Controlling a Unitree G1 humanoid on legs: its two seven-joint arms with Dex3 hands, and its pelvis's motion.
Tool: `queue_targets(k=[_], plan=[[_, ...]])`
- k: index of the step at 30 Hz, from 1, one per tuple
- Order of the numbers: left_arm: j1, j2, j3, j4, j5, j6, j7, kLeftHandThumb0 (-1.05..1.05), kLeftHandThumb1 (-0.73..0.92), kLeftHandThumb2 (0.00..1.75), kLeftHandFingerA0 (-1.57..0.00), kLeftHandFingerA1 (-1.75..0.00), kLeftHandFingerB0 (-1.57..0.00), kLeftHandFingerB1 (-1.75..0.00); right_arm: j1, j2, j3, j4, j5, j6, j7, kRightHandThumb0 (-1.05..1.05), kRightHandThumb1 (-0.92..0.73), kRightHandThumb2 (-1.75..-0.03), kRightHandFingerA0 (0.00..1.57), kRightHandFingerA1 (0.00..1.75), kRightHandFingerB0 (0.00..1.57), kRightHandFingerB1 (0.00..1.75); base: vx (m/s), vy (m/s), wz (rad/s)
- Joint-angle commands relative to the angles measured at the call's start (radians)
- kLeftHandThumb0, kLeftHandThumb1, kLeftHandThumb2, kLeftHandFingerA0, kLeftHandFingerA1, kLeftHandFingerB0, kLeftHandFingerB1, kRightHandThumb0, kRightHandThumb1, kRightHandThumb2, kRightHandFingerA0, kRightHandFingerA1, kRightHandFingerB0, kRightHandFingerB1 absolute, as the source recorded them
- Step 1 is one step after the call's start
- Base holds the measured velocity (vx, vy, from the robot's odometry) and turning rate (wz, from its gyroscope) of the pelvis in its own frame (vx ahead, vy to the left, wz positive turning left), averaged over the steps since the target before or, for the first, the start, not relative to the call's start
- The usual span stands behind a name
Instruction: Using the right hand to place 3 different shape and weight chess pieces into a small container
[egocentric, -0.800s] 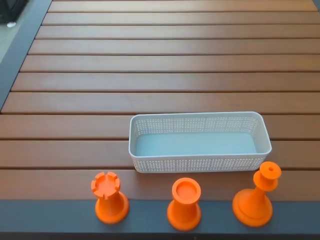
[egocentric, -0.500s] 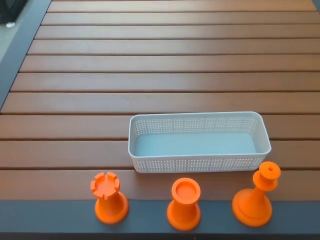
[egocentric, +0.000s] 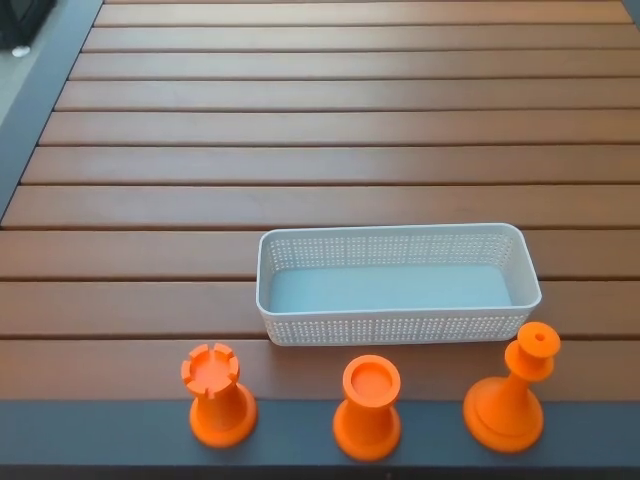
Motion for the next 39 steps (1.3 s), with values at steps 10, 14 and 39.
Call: queue_targets(k=[10,14,39], plan=[[0.007,-0.007,0.032,0.033,-0.015,-0.272,0.040,-0.23,0.17,1.54,-1.49,-1.18,-1.41,-1.14,0.196,0.082,0.002,-0.664,-0.244,0.043,0.024,-0.74,-0.67,-0.60,0.05,0.51,0.10,0.25,0.00,0.000,0.00],[0.014,-0.014,0.037,0.033,-0.016,-0.279,0.036,-0.21,0.20,1.50,-1.49,-1.20,-1.41,-1.16,0.124,0.092,-0.023,-0.650,-0.296,0.087,0.014,-0.75,-0.53,-0.90,0.01,0.47,0.08,0.30,0.00,0.000,0.00],[0.027,-0.052,0.050,0.062,-0.023,-0.362,-0.006,-0.20,0.20,1.48,-1.44,-1.22,-1.39,-1.14,-0.217,0.172,0.024,-0.490,-0.525,0.545,0.091,-0.73,-0.68,-0.61,0.00,0.28,0.11,0.29,0.00,0.000,0.00]])
